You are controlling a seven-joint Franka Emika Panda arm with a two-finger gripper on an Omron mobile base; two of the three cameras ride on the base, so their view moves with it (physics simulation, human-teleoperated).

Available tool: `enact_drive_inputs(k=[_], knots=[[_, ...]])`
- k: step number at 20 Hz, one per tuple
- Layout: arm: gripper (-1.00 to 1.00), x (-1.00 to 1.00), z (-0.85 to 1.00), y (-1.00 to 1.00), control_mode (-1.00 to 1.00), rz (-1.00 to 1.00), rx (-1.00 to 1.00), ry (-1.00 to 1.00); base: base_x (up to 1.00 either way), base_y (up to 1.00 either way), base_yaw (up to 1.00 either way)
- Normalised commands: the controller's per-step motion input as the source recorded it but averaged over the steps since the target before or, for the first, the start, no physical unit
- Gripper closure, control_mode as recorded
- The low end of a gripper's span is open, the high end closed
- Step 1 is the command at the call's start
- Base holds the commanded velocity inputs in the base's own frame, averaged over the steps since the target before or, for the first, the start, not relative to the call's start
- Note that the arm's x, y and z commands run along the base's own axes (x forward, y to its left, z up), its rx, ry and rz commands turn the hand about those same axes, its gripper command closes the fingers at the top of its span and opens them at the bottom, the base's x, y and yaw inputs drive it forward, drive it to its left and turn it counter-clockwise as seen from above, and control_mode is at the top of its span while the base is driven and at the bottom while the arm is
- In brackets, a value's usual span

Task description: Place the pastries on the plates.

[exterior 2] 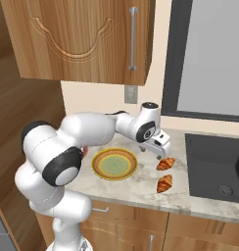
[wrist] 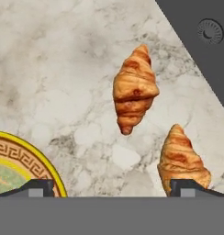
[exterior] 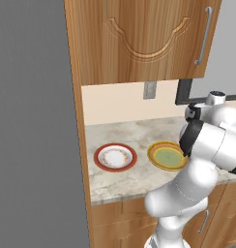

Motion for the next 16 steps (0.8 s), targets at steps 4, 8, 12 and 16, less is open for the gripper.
enact_drive_inputs(k=[4,8,12,16], knots=[[-1.0,0.27,-0.08,-0.56,-1.0,-0.09,0.0,0.0,0.0,0.0,0.0],[-1.0,0.27,-0.24,-0.47,-1.0,-0.06,0.0,0.0,0.0,0.0,0.0],[-1.0,0.13,-0.33,-0.23,-1.0,-0.05,0.0,0.0,0.0,0.0,0.0],[-1.0,0.18,-0.27,-0.09,-1.0,-0.01,0.0,0.0,0.0,0.0,0.0]])
